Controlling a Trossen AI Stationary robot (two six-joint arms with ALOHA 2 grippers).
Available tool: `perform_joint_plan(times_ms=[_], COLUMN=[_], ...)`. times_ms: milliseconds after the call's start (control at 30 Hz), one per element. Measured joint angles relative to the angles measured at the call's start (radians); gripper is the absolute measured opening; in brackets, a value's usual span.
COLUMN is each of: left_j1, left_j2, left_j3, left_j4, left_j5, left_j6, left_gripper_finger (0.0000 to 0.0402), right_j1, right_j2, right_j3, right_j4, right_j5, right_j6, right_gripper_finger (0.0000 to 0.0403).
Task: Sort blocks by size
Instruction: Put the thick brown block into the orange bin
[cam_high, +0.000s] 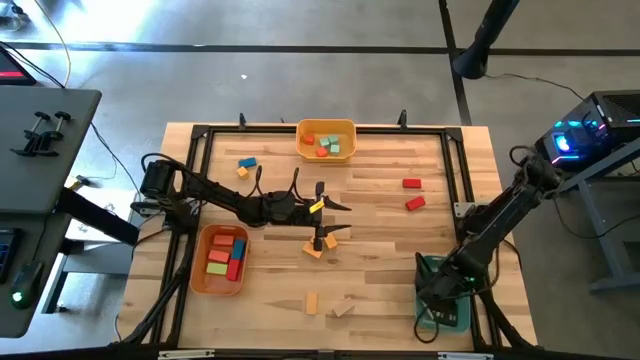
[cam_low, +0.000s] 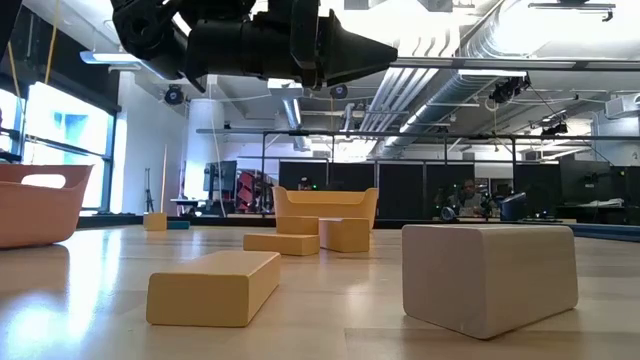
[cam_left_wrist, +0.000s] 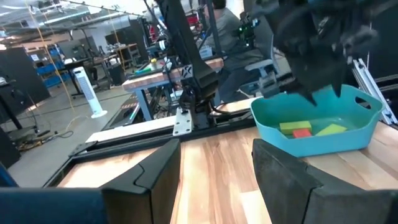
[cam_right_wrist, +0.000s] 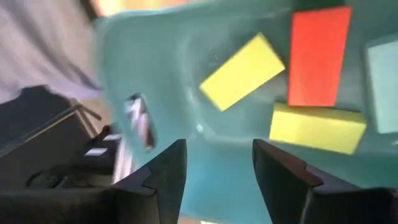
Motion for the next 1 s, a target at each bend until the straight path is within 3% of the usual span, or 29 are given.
perform_joint_plan(times_ms=[67,133,300,400,500,600,700,867,933,1000], left_j1=[0.000,0.000,0.000,0.000,0.000,0.000,0.000,0.000,-0.001,-0.011], left_j2=[0.000,0.000,0.000,0.000,0.000,0.000,0.000,0.000,-0.010,-0.040], left_j3=[0.000,0.000,0.000,0.000,0.000,0.000,0.000,0.000,0.000,0.000], left_j4=[0.006,0.007,0.007,0.007,0.006,0.003,-0.015,-0.056,-0.094,-0.183], left_j5=[0.000,0.000,-0.006,-0.009,-0.009,-0.010,-0.012,-0.058,-0.098,-0.175], left_j6=[0.000,0.000,-0.002,-0.002,-0.003,-0.018,-0.035,0.006,0.027,0.057], left_gripper_finger=[0.0186,0.0186,0.0186,0.0186,0.0186,0.0186,0.0186,0.0186,0.0186,0.0186], right_j1=[-0.002,-0.002,-0.004,-0.031,-0.098,-0.198,-0.301,-0.489,-0.553,-0.610], right_j2=[-0.032,-0.061,-0.097,-0.097,-0.098,-0.098,-0.098,-0.087,-0.081,-0.081], right_j3=[0.049,0.111,0.229,0.236,0.187,0.086,-0.055,-0.293,-0.350,-0.384], right_j4=[-0.072,-0.171,-0.393,-0.429,-0.416,-0.325,-0.033,0.768,0.993,1.128], right_j5=[0.055,0.176,0.626,0.946,1.092,1.104,1.076,0.727,0.660,0.662], right_j6=[-0.043,-0.113,-0.336,-0.461,-0.540,-0.644,-0.825,-1.208,-1.281,-1.298], right_gripper_finger=[0.0178,0.0177,0.0176,0.0176,0.0176,0.0176,0.0176,0.0176,0.0176,0.0176])
